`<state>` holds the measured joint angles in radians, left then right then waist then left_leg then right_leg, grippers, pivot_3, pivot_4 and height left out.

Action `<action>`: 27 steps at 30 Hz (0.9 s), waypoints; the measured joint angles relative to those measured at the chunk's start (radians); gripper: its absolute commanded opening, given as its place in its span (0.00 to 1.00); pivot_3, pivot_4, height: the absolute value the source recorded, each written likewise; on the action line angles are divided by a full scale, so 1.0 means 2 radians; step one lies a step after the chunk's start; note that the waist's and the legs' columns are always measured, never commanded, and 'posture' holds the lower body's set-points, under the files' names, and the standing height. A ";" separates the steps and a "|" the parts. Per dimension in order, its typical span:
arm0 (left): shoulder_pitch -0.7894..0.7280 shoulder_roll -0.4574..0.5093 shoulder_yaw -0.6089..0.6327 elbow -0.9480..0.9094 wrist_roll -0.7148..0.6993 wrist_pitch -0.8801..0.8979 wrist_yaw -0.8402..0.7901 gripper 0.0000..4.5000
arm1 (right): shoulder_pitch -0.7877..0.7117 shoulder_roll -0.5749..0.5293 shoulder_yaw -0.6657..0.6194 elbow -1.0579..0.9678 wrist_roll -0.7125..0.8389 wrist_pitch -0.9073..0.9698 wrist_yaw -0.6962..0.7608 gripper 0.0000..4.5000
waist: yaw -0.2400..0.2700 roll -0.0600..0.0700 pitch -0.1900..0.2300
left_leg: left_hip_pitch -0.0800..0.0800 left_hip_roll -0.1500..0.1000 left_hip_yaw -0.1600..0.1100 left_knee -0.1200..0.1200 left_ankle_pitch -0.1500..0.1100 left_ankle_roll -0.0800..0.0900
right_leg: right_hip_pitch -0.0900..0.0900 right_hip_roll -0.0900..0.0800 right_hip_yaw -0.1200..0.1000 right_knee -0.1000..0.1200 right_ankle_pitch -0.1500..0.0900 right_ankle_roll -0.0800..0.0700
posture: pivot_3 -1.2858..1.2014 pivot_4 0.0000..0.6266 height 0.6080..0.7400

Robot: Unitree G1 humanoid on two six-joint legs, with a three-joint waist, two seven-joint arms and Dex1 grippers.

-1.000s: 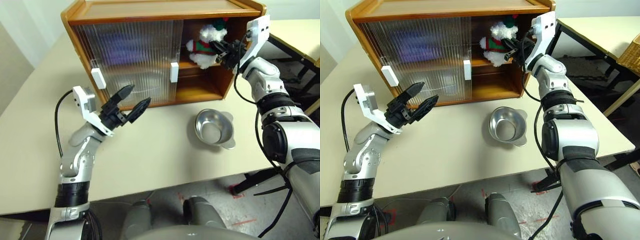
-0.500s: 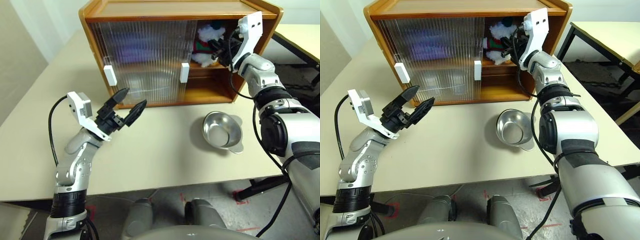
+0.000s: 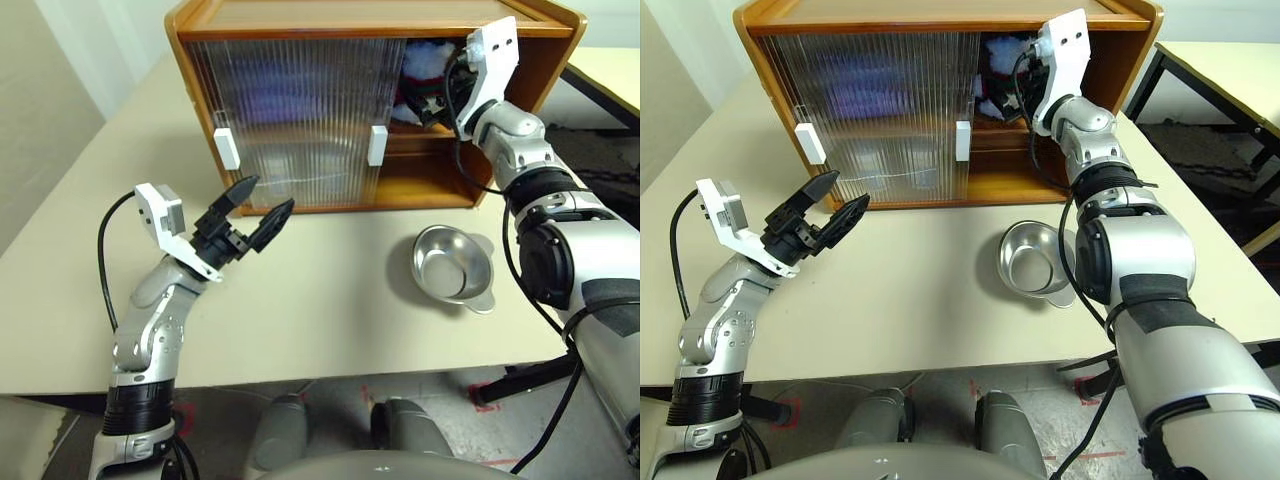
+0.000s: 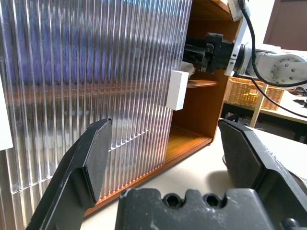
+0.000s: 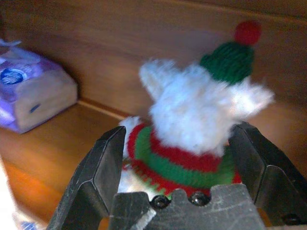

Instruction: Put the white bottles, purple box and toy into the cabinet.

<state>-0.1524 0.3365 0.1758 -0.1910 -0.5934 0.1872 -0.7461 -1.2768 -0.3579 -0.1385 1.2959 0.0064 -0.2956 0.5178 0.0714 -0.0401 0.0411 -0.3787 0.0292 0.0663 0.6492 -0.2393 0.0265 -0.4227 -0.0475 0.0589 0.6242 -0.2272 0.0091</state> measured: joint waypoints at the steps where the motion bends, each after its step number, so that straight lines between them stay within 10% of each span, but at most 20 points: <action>1: -0.001 0.000 -0.001 0.000 0.000 0.000 0.000 1.00 | 0.000 -0.002 0.000 0.000 -0.001 -0.005 -0.004 0.99 | 0.000 0.000 0.000 | -0.001 0.000 0.000 0.000 0.000 0.000 | -0.001 0.000 0.000 0.000 0.000 0.000 | 0.60 0.00 1.00; 17: -0.031 -0.006 -0.015 0.021 0.000 0.000 -0.016 1.00 | 0.054 -0.017 -0.010 -0.081 0.022 -0.029 -0.003 0.99 | -0.010 0.000 0.000 | -0.001 0.000 0.000 0.001 0.000 0.000 | -0.001 0.000 0.000 0.000 0.000 0.000 | 0.57 0.00 1.00; 27: -0.050 -0.010 -0.022 0.048 0.000 0.000 -0.033 1.00 | 0.288 -0.020 -0.024 -0.491 0.120 0.169 0.012 0.99 | -0.021 0.001 -0.001 | -0.002 0.000 -0.001 0.002 0.000 0.000 | -0.001 0.000 0.000 0.001 0.001 0.001 | 0.54 0.00 1.00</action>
<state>-0.2518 0.3155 0.1328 -0.0955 -0.5934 0.1872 -0.8130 -0.7000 -0.3972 -0.1868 0.3140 0.2460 0.0432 0.5420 0.0300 -0.0385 0.0396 -0.3833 0.0296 0.0645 0.6528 -0.2389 0.0271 -0.4250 -0.0473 0.0585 0.6259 -0.2256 0.0107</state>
